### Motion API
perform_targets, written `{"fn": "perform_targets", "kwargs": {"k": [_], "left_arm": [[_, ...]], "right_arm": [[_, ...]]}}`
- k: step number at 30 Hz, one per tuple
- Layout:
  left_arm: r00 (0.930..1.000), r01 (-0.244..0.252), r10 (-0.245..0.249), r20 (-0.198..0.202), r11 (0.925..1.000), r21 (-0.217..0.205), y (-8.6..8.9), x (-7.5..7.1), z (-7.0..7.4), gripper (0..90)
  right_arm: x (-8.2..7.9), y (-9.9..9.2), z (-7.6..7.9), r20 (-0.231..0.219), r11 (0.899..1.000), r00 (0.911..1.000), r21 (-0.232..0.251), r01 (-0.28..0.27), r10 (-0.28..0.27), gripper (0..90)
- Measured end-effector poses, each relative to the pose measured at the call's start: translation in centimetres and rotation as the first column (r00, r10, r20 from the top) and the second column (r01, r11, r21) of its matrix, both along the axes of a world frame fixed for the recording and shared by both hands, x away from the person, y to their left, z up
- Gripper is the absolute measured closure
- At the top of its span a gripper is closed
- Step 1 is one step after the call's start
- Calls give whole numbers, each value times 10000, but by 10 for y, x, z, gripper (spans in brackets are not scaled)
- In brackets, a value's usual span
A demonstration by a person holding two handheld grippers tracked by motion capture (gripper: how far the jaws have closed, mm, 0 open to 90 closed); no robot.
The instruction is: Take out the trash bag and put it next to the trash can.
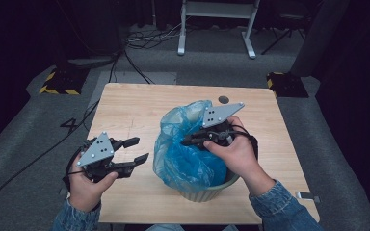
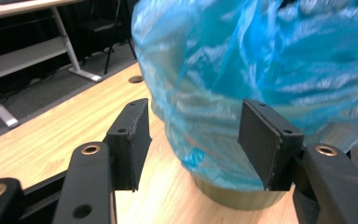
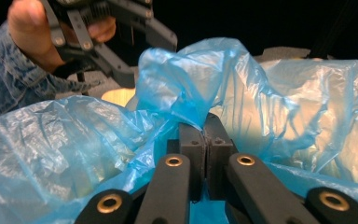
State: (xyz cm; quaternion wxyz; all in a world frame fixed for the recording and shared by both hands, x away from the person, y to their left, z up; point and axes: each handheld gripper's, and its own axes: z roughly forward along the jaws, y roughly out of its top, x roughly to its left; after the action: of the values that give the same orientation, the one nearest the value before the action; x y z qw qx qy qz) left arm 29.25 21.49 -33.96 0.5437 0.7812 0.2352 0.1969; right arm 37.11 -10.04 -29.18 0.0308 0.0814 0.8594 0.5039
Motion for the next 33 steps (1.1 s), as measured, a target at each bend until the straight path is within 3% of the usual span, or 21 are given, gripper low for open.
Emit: {"fn": "perform_targets", "kwargs": {"k": [8,19,33], "left_arm": [[9986,-499,502,-175,9986,172,18,-9,-6,421],[9962,-830,835,-237,9963,210,31,-16,-9,408],[9977,-559,572,-374,9978,363,28,-10,-13,391]], "right_arm": [[3,-8,14,204,9990,9998,448,-24,15,890],[2,-21,47,777,9966,9969,824,72,-136,890],[-7,-45,93,1499,9936,9859,958,603,-743,889]]}}
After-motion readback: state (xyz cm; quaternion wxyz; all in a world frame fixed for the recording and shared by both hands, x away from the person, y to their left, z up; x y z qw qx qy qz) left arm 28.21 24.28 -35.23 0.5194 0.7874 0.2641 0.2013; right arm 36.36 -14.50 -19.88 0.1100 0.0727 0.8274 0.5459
